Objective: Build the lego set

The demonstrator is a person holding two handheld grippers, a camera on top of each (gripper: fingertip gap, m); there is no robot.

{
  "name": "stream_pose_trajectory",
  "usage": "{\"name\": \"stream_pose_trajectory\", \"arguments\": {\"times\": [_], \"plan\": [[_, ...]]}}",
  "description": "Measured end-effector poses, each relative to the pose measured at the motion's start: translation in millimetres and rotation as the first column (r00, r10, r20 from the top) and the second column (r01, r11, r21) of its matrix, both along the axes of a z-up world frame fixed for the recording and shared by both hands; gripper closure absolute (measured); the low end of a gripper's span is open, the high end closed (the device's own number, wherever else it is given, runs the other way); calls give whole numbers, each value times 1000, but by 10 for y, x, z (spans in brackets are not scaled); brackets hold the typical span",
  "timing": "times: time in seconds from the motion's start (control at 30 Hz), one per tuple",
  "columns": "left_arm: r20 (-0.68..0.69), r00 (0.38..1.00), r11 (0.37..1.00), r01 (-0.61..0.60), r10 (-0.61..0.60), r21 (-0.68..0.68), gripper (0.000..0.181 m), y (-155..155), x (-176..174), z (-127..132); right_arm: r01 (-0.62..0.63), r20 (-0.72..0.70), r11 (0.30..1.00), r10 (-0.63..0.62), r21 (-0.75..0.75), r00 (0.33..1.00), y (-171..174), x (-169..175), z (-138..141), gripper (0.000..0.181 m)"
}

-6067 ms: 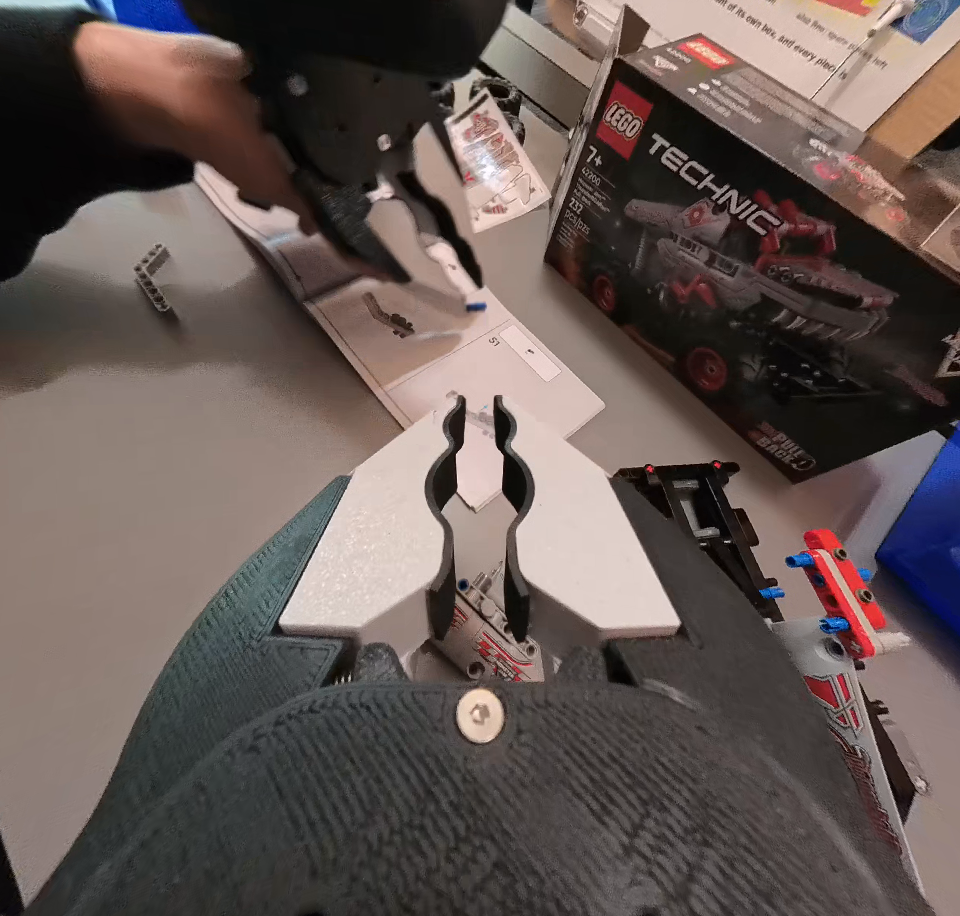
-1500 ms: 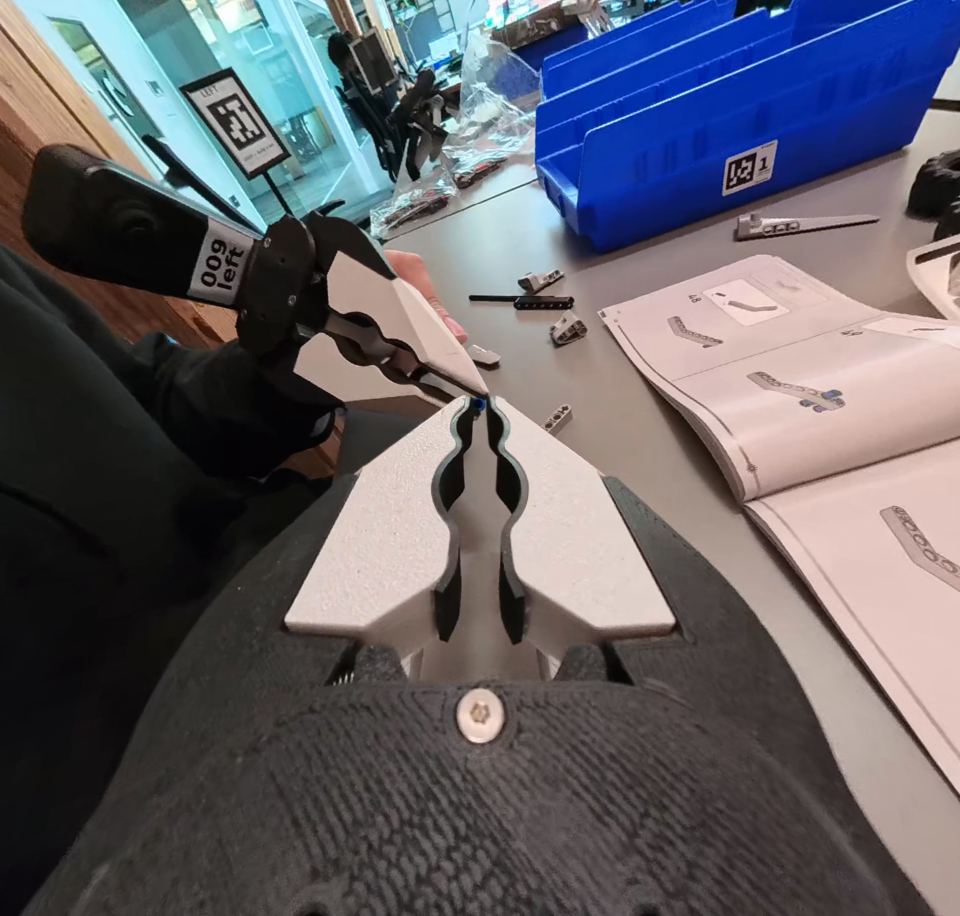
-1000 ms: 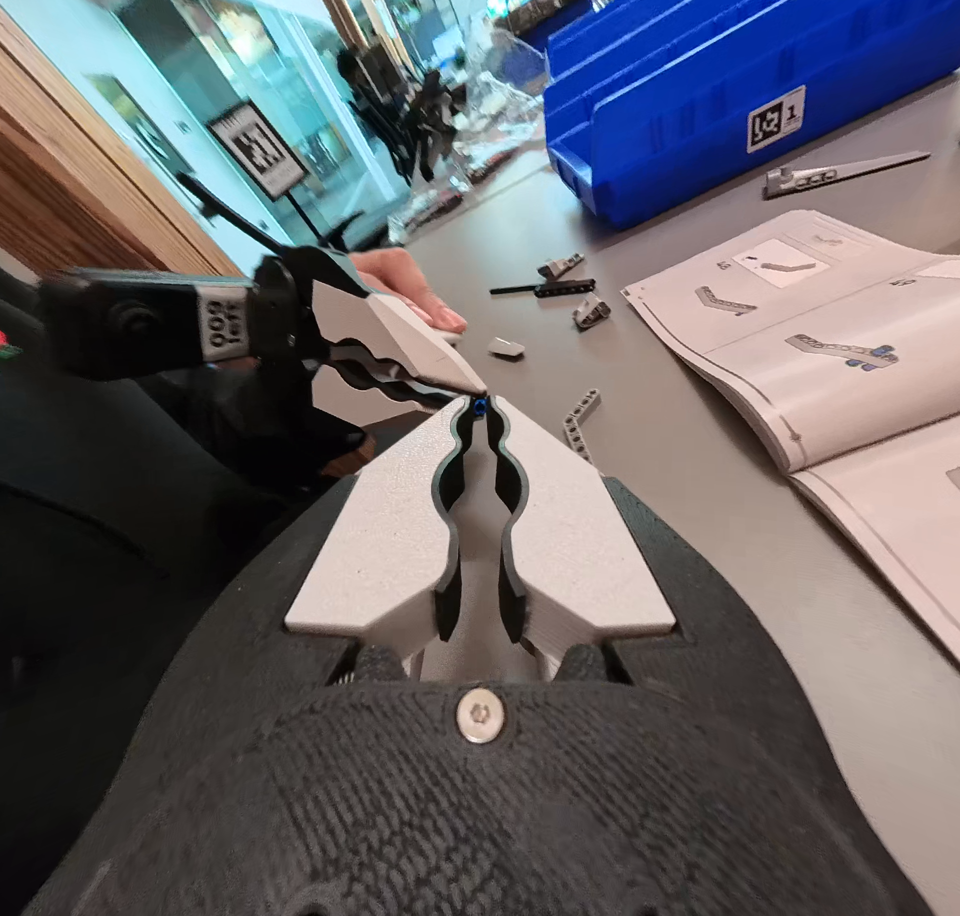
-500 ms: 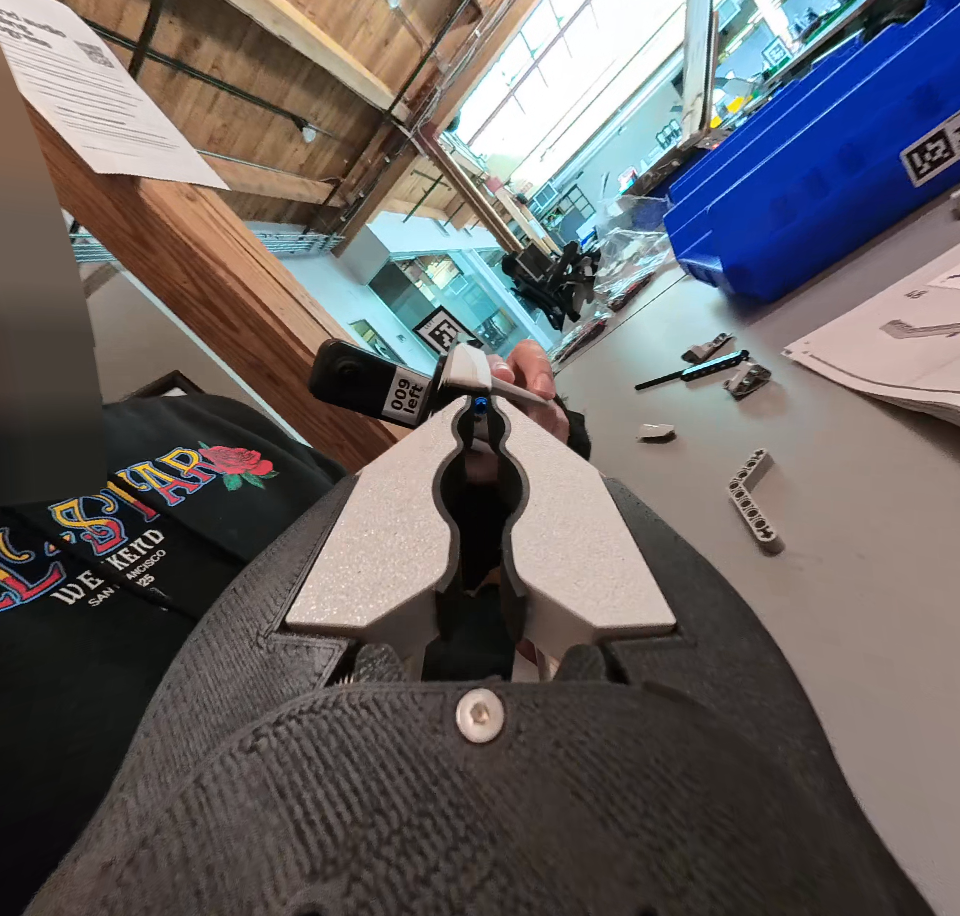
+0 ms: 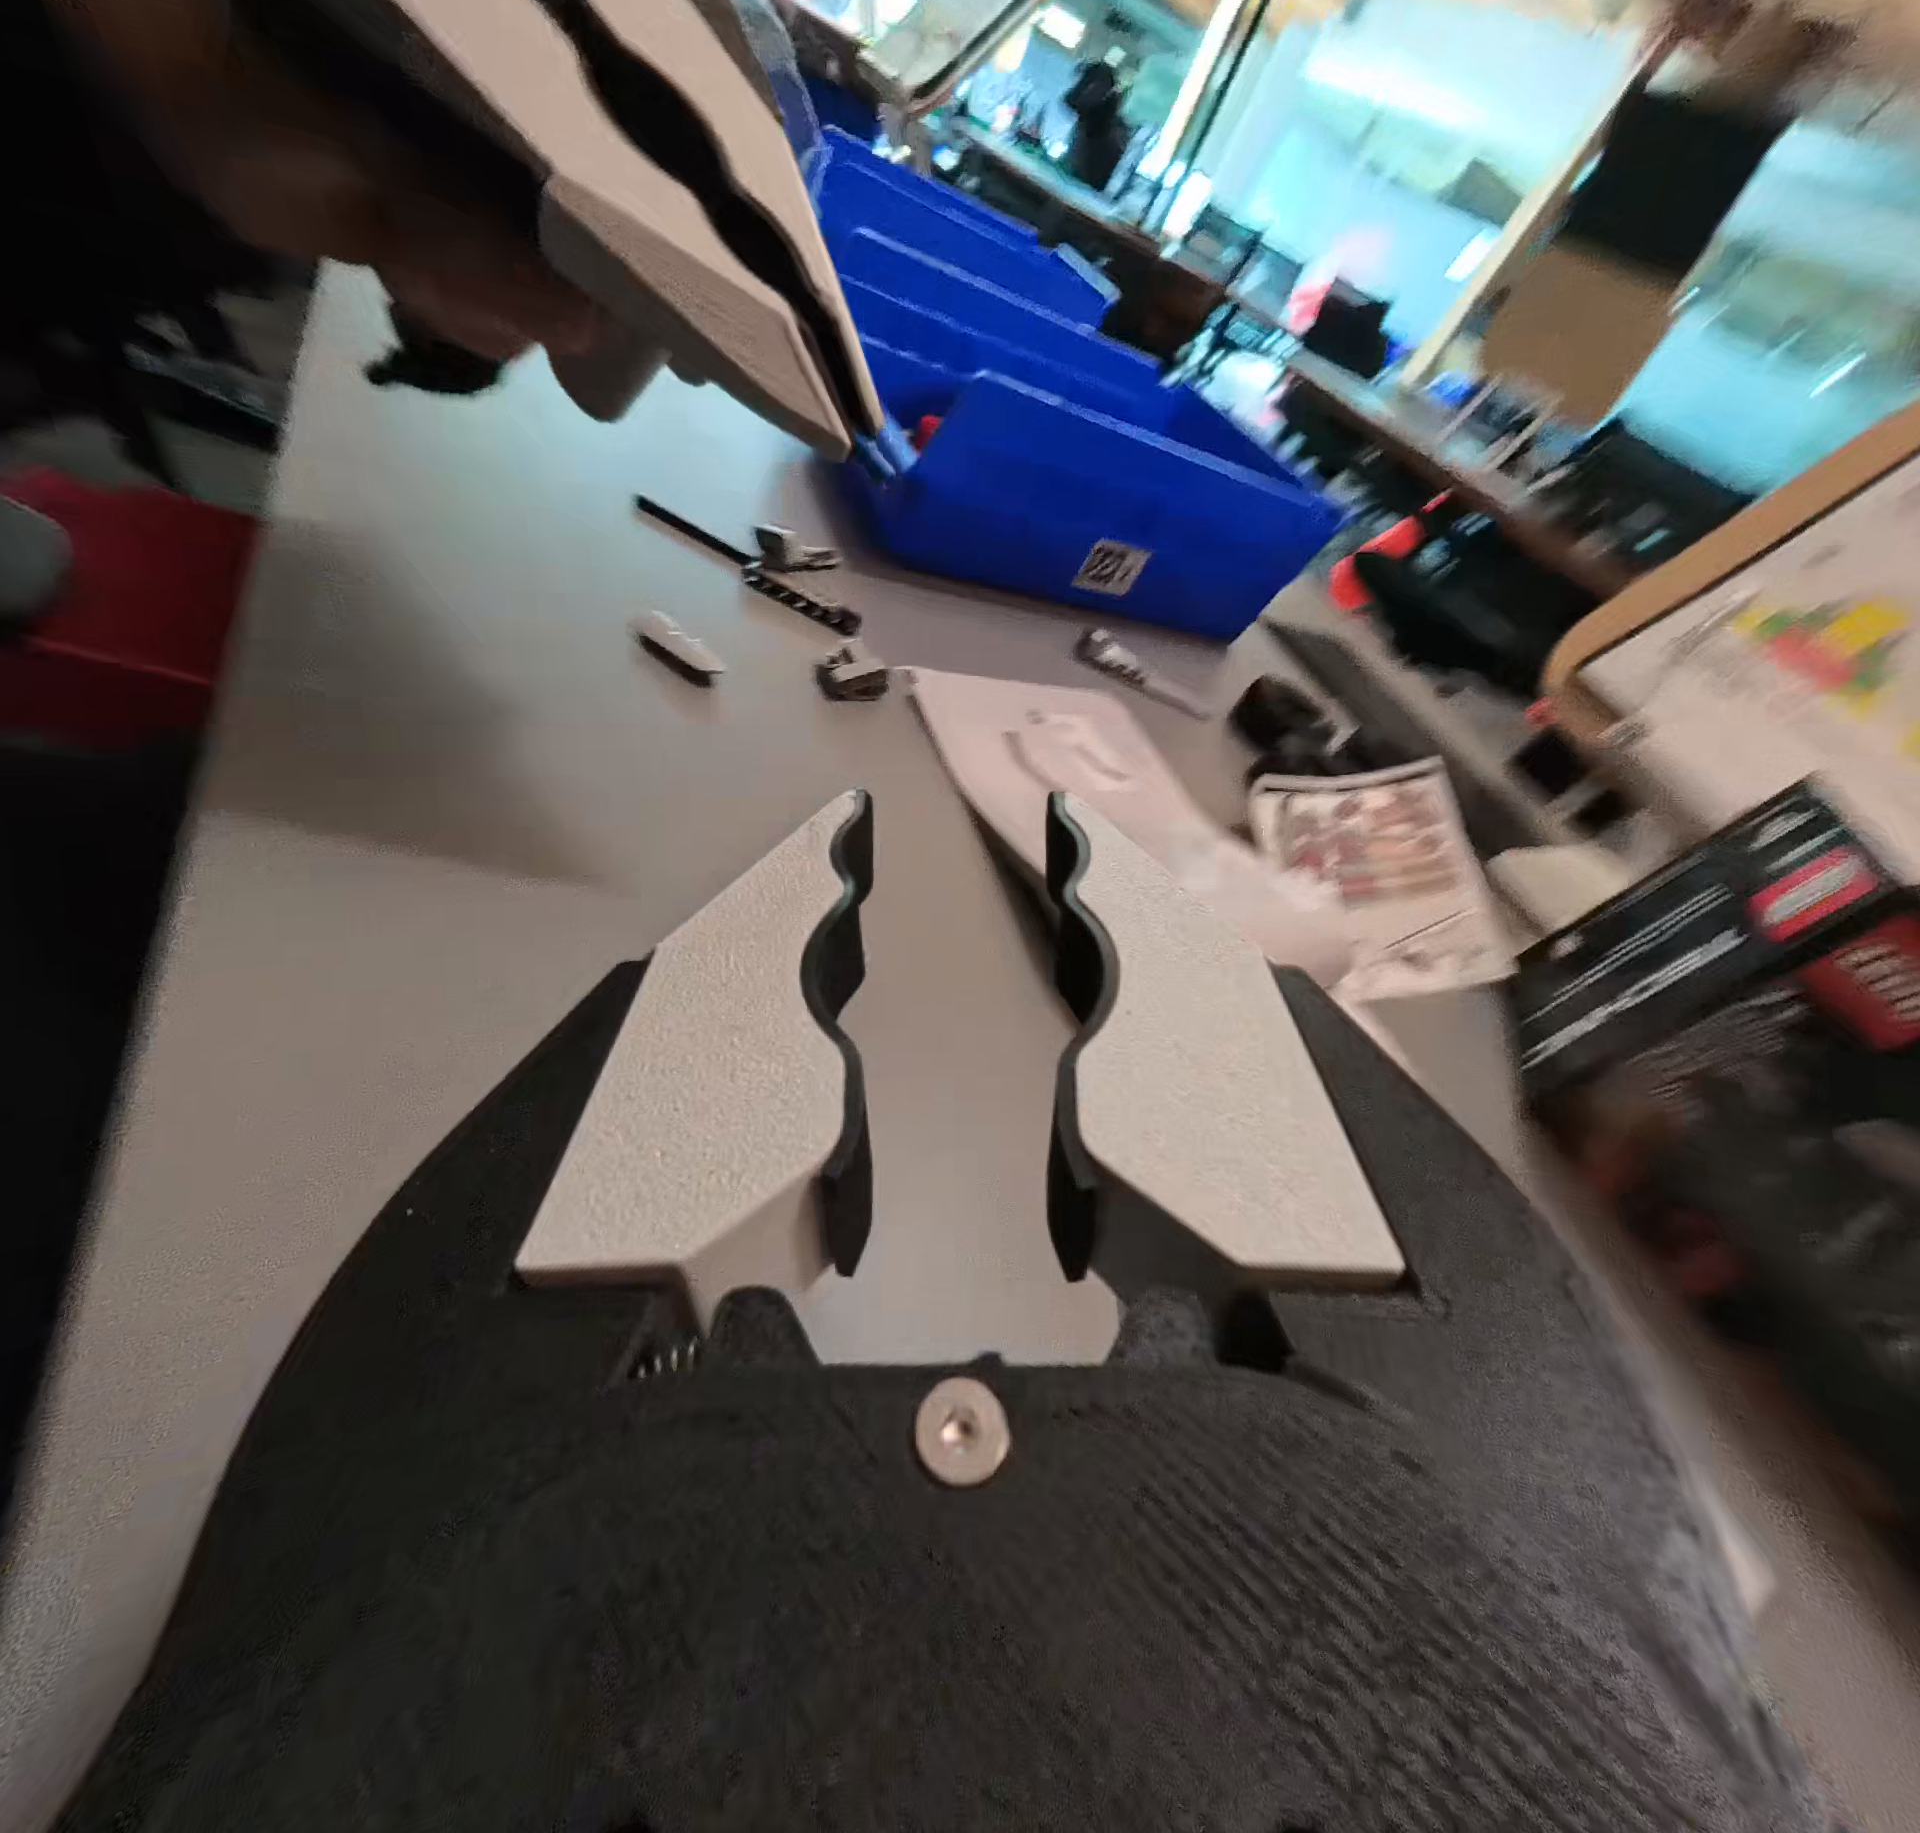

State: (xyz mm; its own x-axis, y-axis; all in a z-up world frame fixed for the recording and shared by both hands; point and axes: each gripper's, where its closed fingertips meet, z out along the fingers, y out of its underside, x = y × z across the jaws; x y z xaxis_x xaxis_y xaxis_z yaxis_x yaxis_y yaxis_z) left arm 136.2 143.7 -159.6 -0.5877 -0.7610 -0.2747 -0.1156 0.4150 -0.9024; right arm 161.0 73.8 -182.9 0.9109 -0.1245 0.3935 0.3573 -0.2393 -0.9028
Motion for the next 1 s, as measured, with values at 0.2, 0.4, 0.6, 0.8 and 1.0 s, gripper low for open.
{"name": "stream_pose_trajectory", "arguments": {"times": [0.2, 0.4, 0.6, 0.8, 1.0], "plan": [[-221, 975, 999, -23, 30, 37, 179, -134, 242, -223, -35, 278, 999, 31, 6, 960, 312, 111, 16, 150], [-331, 944, 999, -19, 7, -34, 179, -264, 446, -299, -2, 423, 999, 19, -40, 906, 448, 181, -85, 159], [-368, 929, 998, -45, 30, -32, 179, -253, 443, -403, 12, 468, 999, 8, -40, 884, 459, 180, -125, 170], [-399, 917, 999, -27, 13, -30, 179, -351, 421, -474, 10, 471, 997, 27, -75, 882, 479, 184, -194, 166], [-394, 918, 998, -61, 49, -18, 179, -398, 445, -494, 52, 461, 993, 1, -103, 887, 467, 230, -254, 173]]}}
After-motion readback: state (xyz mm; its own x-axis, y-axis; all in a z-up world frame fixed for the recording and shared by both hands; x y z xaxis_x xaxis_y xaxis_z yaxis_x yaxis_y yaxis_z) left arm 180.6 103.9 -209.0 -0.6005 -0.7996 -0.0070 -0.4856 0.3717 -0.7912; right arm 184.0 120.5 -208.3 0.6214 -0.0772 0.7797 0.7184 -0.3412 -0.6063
